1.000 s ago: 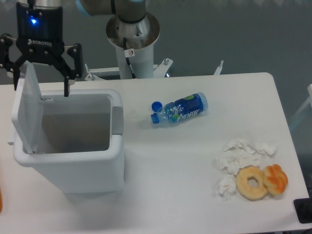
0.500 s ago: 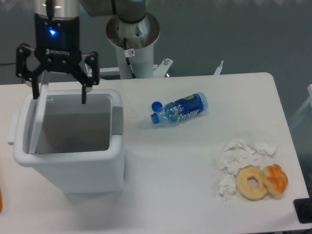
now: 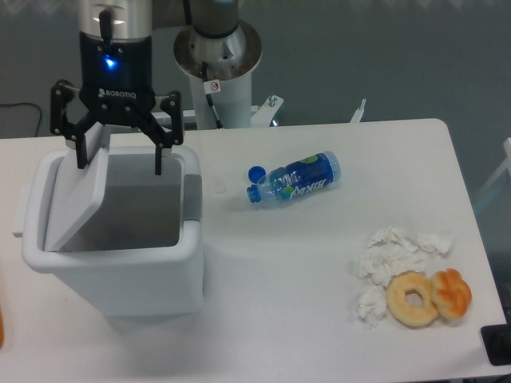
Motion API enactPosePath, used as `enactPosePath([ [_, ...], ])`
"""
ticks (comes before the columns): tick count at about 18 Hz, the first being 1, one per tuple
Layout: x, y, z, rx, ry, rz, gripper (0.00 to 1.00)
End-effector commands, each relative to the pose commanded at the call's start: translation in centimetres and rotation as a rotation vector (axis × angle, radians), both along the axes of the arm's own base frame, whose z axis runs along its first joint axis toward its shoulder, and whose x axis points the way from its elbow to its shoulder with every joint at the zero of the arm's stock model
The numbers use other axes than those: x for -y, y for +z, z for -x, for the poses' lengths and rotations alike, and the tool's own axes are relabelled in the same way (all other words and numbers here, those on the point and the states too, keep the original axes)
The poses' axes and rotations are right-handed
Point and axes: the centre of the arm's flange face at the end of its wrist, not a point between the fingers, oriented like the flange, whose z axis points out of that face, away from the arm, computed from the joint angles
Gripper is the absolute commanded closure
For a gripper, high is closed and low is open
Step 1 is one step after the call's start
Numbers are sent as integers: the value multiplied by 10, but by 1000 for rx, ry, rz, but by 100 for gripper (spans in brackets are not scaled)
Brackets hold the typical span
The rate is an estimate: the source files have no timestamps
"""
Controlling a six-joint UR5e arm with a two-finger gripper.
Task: Close the trash can
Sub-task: 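Push the lid forward and down over the can opening, then press the lid flat onto the can rim with the gripper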
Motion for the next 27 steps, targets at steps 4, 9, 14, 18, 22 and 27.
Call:
enactPosePath([
  [4, 0, -8, 9, 4, 13, 14, 0],
  [9, 3, -12, 24, 6, 36, 21, 0],
  [14, 6, -29, 29, 18, 33, 47, 0],
  [18, 11, -40, 34, 6, -7, 73, 0],
  [22, 11, -41, 39, 3, 1, 72, 0],
  [27, 9, -51, 51, -2, -6, 88, 0],
])
